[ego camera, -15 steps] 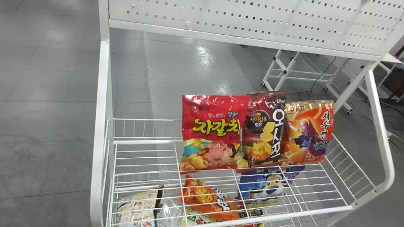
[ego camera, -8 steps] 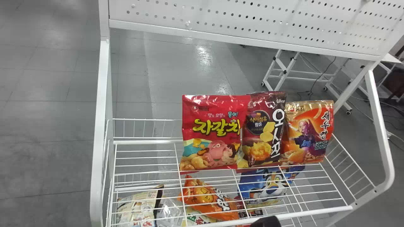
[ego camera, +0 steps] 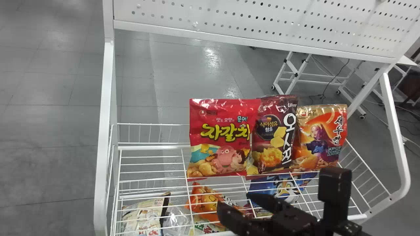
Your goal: Hold basket handle with left hand then pick Gkobukchip with right hand and place into basket
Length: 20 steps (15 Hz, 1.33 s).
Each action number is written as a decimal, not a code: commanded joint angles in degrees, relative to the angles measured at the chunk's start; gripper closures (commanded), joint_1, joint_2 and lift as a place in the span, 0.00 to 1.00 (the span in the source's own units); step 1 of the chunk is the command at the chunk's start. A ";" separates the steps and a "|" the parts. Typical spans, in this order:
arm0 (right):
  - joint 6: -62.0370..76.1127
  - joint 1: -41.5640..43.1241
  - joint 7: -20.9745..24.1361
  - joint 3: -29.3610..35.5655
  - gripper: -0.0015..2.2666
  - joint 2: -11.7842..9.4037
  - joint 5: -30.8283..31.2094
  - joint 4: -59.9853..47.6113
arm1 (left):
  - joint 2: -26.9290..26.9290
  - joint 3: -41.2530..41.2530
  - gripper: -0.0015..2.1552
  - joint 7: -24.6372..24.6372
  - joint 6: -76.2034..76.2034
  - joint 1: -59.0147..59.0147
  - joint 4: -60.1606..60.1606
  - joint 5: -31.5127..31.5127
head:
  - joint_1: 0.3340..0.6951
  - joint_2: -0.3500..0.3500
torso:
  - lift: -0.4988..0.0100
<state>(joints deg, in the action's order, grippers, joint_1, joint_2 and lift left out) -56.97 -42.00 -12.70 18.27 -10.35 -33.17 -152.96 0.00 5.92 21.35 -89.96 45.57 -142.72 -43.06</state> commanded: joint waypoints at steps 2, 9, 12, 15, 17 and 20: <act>16.23 -0.01 -1.45 -1.40 0.06 0.59 1.61 4.78 | -0.15 -0.03 0.99 0.00 -0.07 -0.66 0.96 0.08 | 1.00 0.00 | 0.92; 47.34 -1.68 3.38 -15.19 0.06 1.65 17.00 15.15 | -0.15 -0.91 0.99 0.27 -0.07 -3.39 3.33 0.17 | 1.00 0.00 | 0.92; 56.83 -2.21 7.34 -17.66 0.06 1.74 21.39 18.93 | -0.15 -0.91 0.99 0.62 -0.07 -3.83 3.59 0.17 | 1.00 0.00 | 0.92; 56.83 -2.47 7.87 -17.66 0.06 1.74 21.30 20.07 | -0.15 -0.91 0.99 1.15 -0.07 -4.26 4.21 0.08 | 1.00 0.00 | 0.92; 58.06 -2.73 8.22 -17.66 0.06 1.82 21.30 20.86 | -0.15 -0.91 0.99 1.50 -0.07 -4.26 4.30 0.08 | 1.00 0.00 | 0.92; 61.23 -3.17 8.74 -17.57 0.06 1.91 21.30 23.50 | -0.15 -0.56 0.99 2.20 -0.07 -4.09 4.38 0.08 | 1.00 0.00 | 0.92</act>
<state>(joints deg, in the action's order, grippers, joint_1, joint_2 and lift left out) 2.78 -44.87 -4.01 0.70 -8.43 -11.91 -130.59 0.00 5.24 23.47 -89.96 41.34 -138.36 -42.98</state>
